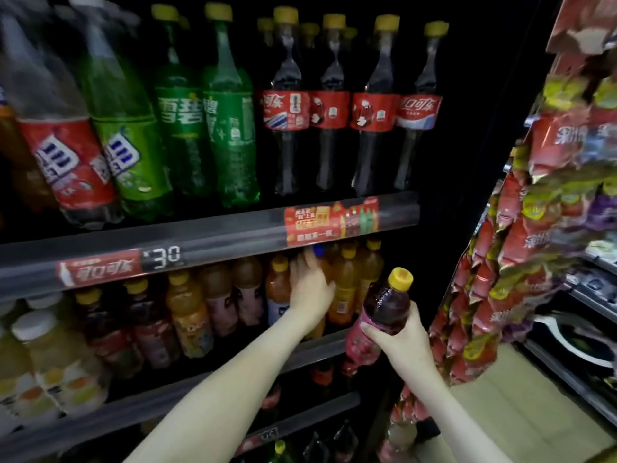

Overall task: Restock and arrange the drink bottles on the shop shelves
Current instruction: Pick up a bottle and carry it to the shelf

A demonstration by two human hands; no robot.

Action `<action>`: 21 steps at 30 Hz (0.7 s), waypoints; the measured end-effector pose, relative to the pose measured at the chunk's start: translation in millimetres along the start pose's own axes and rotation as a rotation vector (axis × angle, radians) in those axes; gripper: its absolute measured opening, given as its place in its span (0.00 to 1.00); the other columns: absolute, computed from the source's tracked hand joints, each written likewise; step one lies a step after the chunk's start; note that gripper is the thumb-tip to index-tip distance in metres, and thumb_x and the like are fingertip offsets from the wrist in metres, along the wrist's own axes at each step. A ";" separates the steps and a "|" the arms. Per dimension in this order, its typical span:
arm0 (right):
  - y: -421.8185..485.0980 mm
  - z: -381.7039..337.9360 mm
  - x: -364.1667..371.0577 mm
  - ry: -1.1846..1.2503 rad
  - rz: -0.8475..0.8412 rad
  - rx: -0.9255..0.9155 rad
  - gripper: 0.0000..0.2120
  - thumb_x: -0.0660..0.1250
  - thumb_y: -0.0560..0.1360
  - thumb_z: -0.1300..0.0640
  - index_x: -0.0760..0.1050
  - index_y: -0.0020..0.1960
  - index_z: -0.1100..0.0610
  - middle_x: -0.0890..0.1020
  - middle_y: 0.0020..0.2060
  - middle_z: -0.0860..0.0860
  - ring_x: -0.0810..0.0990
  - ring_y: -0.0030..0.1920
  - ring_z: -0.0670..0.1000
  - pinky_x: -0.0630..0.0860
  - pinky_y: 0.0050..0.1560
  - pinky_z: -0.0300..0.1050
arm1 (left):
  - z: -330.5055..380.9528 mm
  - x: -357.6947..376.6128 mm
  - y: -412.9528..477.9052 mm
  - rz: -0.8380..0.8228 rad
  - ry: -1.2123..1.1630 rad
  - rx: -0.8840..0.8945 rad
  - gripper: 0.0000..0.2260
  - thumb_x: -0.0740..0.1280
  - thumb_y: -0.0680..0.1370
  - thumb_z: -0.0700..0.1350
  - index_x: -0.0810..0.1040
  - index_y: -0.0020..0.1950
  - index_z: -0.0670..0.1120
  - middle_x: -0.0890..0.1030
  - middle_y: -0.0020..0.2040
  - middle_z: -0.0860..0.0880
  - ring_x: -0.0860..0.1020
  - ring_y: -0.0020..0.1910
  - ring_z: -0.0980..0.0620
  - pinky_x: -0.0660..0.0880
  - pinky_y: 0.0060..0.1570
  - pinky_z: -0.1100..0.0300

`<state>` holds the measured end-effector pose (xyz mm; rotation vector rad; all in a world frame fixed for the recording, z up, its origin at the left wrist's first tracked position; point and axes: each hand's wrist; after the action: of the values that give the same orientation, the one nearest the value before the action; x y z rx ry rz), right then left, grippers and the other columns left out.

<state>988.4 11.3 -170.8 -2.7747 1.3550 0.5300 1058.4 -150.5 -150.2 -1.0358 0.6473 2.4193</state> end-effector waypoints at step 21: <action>56.2 31.8 57.2 0.208 -0.244 -0.059 0.35 0.79 0.64 0.61 0.68 0.67 0.52 0.78 0.58 0.46 0.77 0.58 0.46 0.69 0.59 0.40 | -37.2 -55.9 -127.8 0.364 -0.361 -0.078 0.30 0.77 0.65 0.46 0.62 0.59 0.56 0.73 0.53 0.60 0.76 0.49 0.71 0.74 0.44 0.74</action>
<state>968.4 -62.7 -210.4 -3.0561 1.0178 0.2837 1184.1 -80.5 -162.6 -0.5133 0.6623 2.8674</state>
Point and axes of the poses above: each hand's wrist, its own y-axis towards the middle knuckle, its own x-axis out of the palm, z = x × y
